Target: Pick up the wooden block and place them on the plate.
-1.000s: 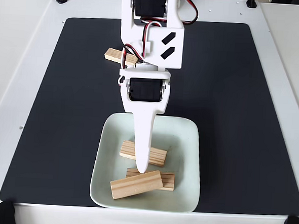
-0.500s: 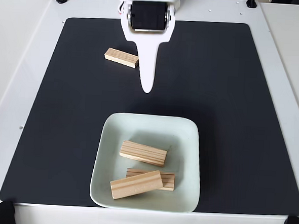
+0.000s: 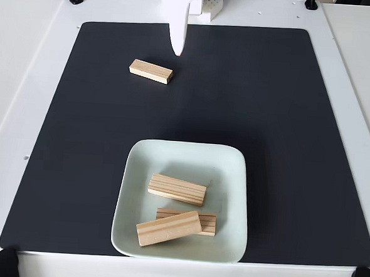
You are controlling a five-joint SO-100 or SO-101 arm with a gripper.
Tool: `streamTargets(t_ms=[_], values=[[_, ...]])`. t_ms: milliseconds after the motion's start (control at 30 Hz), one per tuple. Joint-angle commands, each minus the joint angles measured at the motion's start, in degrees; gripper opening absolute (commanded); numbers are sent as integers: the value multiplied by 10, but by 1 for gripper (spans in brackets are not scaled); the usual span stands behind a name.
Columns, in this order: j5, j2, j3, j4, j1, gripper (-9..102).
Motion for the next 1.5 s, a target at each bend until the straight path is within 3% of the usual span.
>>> streamTargets(t_ms=[0,133,400,733,833,1000,1233,1467], values=[[5,68,67,-5,20,0],[5,115,174,-44,45,0],[55,190,394,-251,76,-1],[66,193,432,-257,88,-1],[24,193,433,-256,83,0],[-389,194,456,-256,74,0],[-1055,193,467,-256,146,0],[-1320,179,468,-254,136,0]])
